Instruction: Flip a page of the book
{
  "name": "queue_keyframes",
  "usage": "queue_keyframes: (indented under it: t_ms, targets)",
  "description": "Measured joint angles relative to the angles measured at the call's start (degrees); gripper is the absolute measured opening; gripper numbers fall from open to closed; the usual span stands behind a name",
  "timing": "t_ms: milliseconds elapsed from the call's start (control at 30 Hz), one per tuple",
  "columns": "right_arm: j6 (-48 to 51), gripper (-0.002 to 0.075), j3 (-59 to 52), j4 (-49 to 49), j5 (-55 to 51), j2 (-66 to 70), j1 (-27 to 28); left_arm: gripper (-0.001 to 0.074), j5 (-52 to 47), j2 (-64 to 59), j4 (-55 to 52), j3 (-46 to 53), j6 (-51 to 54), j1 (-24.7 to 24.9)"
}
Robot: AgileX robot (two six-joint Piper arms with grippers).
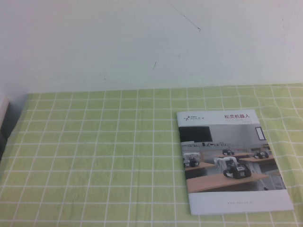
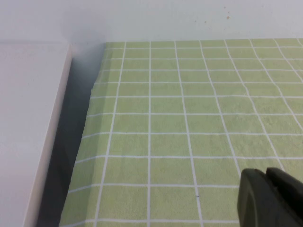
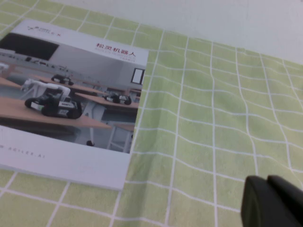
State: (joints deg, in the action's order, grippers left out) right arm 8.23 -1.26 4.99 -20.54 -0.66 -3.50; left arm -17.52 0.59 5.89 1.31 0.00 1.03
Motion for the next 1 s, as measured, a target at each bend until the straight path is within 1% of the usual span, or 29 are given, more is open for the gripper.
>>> queue_keyframes:
  t_ms: [833, 1000]
  targets:
    - [0.0, -0.0002, 0.0, 0.0, 0.0, 0.0, 0.0, -0.0004, 0.0, 0.0, 0.0, 0.0, 0.3, 0.0]
    - [0.0, -0.0002, 0.0, 0.0, 0.0, 0.0, 0.0, -0.0004, 0.1, 0.0, -5.4, 0.0, 0.0, 0.0]
